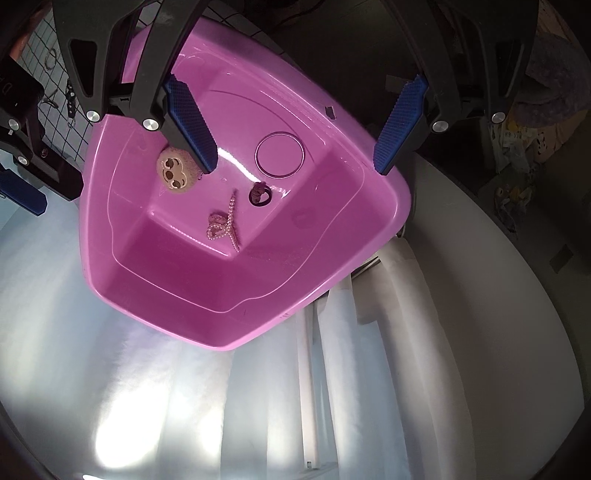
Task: Organize jewelry
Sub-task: 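Withdraw both open tools from the bin back over the table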
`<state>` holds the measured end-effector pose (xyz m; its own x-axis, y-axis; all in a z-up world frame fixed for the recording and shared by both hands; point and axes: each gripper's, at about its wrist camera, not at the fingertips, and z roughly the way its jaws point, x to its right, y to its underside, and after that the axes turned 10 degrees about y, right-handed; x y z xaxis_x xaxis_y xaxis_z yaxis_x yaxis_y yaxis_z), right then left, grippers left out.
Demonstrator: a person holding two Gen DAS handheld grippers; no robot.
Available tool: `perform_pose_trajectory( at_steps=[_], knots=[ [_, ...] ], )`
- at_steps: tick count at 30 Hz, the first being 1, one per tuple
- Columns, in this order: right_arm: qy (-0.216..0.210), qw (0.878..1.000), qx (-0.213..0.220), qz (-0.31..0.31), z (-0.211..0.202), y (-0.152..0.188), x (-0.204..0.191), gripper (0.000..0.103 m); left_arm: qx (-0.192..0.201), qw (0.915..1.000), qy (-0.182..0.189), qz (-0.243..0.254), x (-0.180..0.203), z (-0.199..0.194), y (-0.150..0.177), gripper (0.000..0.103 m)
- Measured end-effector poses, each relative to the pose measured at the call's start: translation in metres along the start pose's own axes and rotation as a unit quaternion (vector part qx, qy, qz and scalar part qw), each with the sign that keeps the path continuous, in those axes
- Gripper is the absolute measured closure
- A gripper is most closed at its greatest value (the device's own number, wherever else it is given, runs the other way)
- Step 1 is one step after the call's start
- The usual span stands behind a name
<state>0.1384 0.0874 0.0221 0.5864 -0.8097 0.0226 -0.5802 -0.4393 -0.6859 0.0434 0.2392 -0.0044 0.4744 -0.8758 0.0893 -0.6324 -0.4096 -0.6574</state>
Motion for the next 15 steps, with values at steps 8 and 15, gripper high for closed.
perform_pose_trajectory(
  at_steps=[8, 15],
  knots=[
    [0.001, 0.999, 0.026, 0.039, -0.055, 0.049, 0.03, 0.036, 0.018, 0.9994, 0.027, 0.011, 0.019, -0.035, 0.029, 0.017],
    [0.017, 0.997, 0.028, 0.072, -0.104, 0.113, 0.075, 0.035, 0.045, 0.9967, 0.053, 0.042, 0.057, -0.076, 0.071, 0.014]
  ],
)
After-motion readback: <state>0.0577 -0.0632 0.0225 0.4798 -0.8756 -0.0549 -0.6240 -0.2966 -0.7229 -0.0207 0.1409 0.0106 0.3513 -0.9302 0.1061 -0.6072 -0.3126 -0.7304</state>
